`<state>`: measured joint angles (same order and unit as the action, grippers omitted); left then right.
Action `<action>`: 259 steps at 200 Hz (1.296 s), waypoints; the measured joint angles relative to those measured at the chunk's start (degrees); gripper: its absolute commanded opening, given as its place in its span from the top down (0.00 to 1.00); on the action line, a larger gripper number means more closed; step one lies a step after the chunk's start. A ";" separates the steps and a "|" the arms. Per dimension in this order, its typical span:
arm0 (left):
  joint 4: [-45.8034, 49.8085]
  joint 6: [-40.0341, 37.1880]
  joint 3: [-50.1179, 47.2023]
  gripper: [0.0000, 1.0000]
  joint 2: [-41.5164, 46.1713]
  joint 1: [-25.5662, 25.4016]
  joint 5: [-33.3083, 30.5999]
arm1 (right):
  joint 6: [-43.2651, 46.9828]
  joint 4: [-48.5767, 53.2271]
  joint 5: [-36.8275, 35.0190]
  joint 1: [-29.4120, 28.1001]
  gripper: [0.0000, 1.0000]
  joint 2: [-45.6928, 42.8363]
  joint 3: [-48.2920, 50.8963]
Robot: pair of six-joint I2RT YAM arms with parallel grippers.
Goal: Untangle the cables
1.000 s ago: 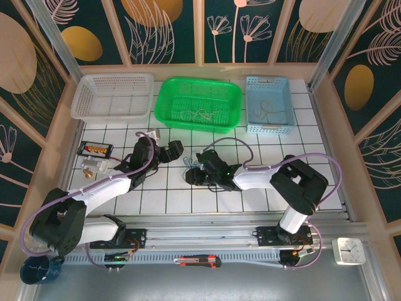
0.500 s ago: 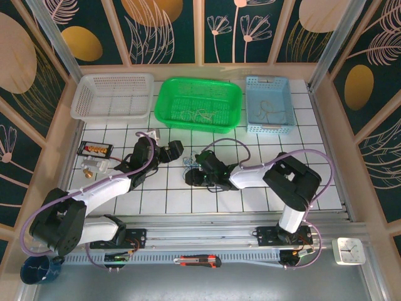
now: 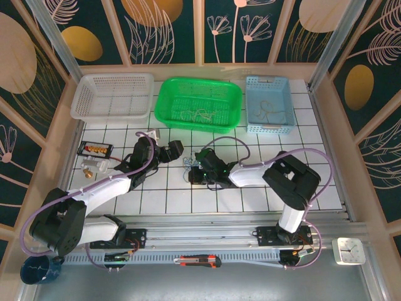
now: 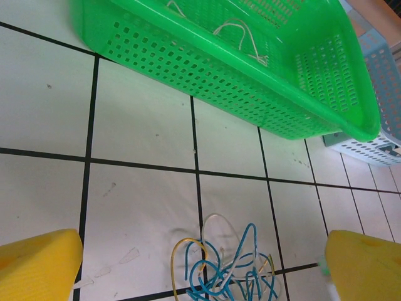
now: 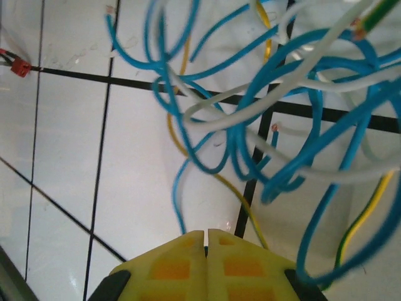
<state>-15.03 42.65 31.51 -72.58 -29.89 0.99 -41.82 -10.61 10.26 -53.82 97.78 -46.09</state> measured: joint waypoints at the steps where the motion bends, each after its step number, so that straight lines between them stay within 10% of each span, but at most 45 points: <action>1: -0.02 0.00 0.00 0.01 0.00 0.00 0.00 | 0.07 0.24 0.02 0.00 1.00 -0.28 -0.09; 92: -2.32 -1.95 -0.98 0.01 1.36 0.00 1.38 | 8.26 10.56 -0.22 5.77 1.00 -18.12 -10.75; 259: -15.98 -12.72 -4.00 0.02 -4.15 -2.47 14.91 | 11.47 13.62 4.31 10.27 1.00 -20.50 -14.69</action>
<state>-31.00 29.93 27.51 -76.73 -32.36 15.90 -30.35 3.01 14.57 -43.55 77.28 -60.77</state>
